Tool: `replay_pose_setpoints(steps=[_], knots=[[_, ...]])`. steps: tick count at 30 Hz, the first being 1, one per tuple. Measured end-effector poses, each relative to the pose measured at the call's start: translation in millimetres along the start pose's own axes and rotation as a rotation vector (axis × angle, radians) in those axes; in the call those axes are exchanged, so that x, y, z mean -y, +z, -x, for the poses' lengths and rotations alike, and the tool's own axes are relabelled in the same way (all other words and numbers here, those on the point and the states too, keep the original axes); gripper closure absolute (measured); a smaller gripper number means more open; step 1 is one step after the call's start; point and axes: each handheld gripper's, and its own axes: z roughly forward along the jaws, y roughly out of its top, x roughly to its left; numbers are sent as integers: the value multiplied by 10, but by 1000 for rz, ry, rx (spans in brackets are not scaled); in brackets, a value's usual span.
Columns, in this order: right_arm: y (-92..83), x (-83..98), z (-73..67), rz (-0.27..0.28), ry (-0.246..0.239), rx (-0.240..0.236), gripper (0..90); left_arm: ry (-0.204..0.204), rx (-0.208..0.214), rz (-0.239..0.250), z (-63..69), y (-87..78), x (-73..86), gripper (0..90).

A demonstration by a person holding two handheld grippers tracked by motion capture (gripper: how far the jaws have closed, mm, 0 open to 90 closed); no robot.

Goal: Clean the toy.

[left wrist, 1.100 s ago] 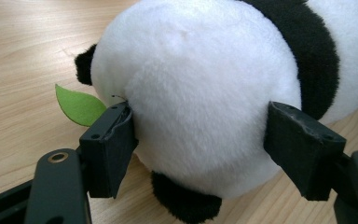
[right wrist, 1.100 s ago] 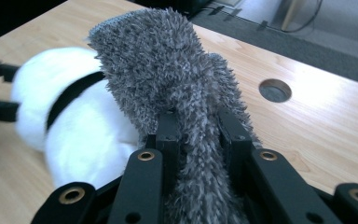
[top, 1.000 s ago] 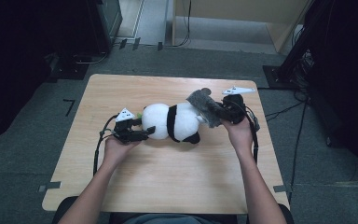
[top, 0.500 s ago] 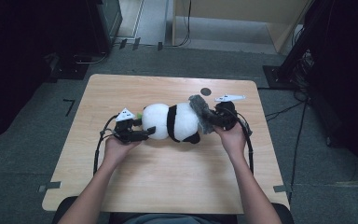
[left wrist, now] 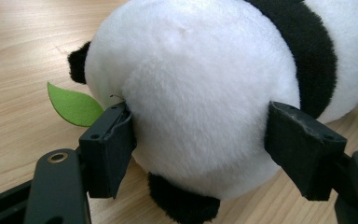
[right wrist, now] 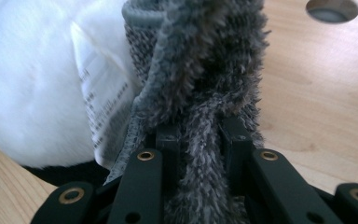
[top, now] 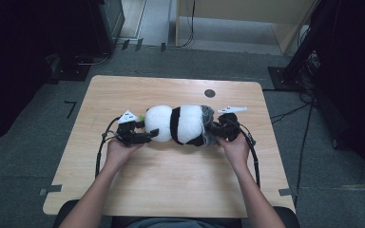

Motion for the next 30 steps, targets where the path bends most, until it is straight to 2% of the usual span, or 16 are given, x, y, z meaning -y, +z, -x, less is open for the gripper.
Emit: replay_pose_setpoints(steps=[7, 11, 19, 24, 30], knots=[[189, 142, 21, -107, -13, 2, 743, 5, -2, 0, 1, -4, -2, 252], [184, 141, 64, -108, 6, -6, 742, 6, -3, -2, 0, -5, -5, 251], [-11, 101, 161, -47, 37, 12, 743, 17, -9, -8, 3, -15, -15, 251], [-221, 0, 154, 12, 18, 43, 750, 19, -9, -13, 2, -16, -23, 251], [-470, -143, 108, 103, 5, 47, 750, 20, -10, -24, 9, -20, -30, 252]])
